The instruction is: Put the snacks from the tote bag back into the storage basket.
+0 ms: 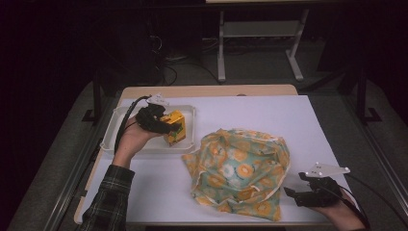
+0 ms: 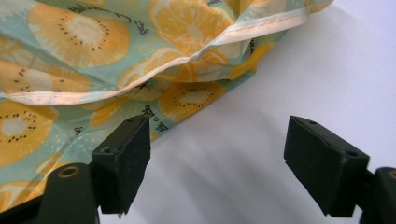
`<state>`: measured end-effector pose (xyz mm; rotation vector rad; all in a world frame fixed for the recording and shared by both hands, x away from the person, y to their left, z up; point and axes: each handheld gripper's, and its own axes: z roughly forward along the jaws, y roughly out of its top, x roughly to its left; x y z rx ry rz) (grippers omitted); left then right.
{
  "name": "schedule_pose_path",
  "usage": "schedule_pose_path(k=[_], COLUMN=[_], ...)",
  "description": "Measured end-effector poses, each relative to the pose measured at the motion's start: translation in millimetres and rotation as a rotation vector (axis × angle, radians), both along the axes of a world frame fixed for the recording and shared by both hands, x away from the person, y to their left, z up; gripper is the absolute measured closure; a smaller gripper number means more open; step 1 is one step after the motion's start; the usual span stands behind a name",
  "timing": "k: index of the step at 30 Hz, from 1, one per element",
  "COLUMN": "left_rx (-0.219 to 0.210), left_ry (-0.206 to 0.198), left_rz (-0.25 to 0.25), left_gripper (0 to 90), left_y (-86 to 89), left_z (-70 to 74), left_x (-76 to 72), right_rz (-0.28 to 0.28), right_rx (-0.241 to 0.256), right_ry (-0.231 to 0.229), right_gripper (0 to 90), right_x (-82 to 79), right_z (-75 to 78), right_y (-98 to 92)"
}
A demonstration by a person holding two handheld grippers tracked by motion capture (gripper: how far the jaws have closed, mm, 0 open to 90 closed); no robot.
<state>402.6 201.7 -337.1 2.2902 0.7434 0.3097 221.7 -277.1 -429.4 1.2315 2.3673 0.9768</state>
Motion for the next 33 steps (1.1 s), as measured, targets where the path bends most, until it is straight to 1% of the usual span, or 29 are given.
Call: schedule_pose_path(k=[4,6,7,8,9,12,16,17,18,21,24,26,27,28,29,32,33], left_rx=[0.006,0.006,-0.001,0.000,-0.008,0.004,-0.010,-0.011,-0.018,-0.010,-0.022,-0.023,-0.034,-0.032,-0.037,-0.035,-0.047], left_ry=[0.002,-0.004,-0.001,-0.003,0.007,0.004,0.017,0.015,0.028,0.030,0.026,0.033,0.036,0.031,0.040,0.044,0.045], left_rz=[0.002,0.004,0.010,0.004,0.010,0.006,0.007,-0.001,0.000,-0.009,-0.023,-0.034,-0.031,-0.038,-0.037,-0.056,-0.053], left_gripper=[53.3,53.3,53.3,53.3,53.3,53.3,53.2,53.2,53.2,53.1,53.0,52.9,52.9,52.8,52.8,52.6,52.5], left_y=[5.5,7.0,7.8,9.2,10.0,12.0,14.1,15.2,15.7,16.5,17.3,17.5,17.0,17.6,17.5,17.9,17.3], left_z=[-6.9,-9.8,-11.6,-13.1,-15.8,-21.2,-28.4,-30.1,-32.3,-35.7,-39.1,-41.4,-42.6,-42.5,-42.7,-43.1,-43.9], left_x=[3.8,5.2,5.6,7.0,7.5,9.9,11.7,12.8,13.0,14.0,14.4,14.2,13.6,13.5,13.3,12.6,11.7], right_rz=[0.001,0.001,0.000,0.001,0.001,0.000,0.001,0.000,0.001,0.000,0.001,0.001,0.001,0.001,0.001,0.001,0.000], right_rx=[-0.001,-0.001,-0.001,-0.001,-0.001,-0.001,-0.001,-0.001,-0.001,-0.001,-0.001,-0.001,-0.001,-0.001,-0.001,-0.001,0.000], right_ry=[0.001,0.001,0.001,0.000,0.001,0.002,0.002,0.002,0.001,0.001,0.000,0.001,0.002,0.002,0.001,0.002,0.003], right_gripper=[22.2,22.2,22.2,22.2,22.2,22.2,22.2,22.2,22.2,22.2,22.2,22.2,22.2,22.2,22.2,22.2,22.2], right_x=[0.1,0.1,0.1,0.2,0.2,0.1,0.2,0.2,0.2,0.2,0.3,0.2,0.2,0.2,0.2,0.3,0.3], right_z=[-0.2,-0.2,-0.3,-0.3,-0.3,-0.3,-0.3,-0.3,-0.3,-0.3,-0.3,-0.3,-0.4,-0.3,-0.3,-0.4,-0.3], right_y=[-0.1,-0.1,-0.1,-0.2,-0.2,-0.1,-0.2,-0.2,-0.2,-0.3,-0.4,-0.2,0.0,0.0,-0.1,-0.2,-0.2])
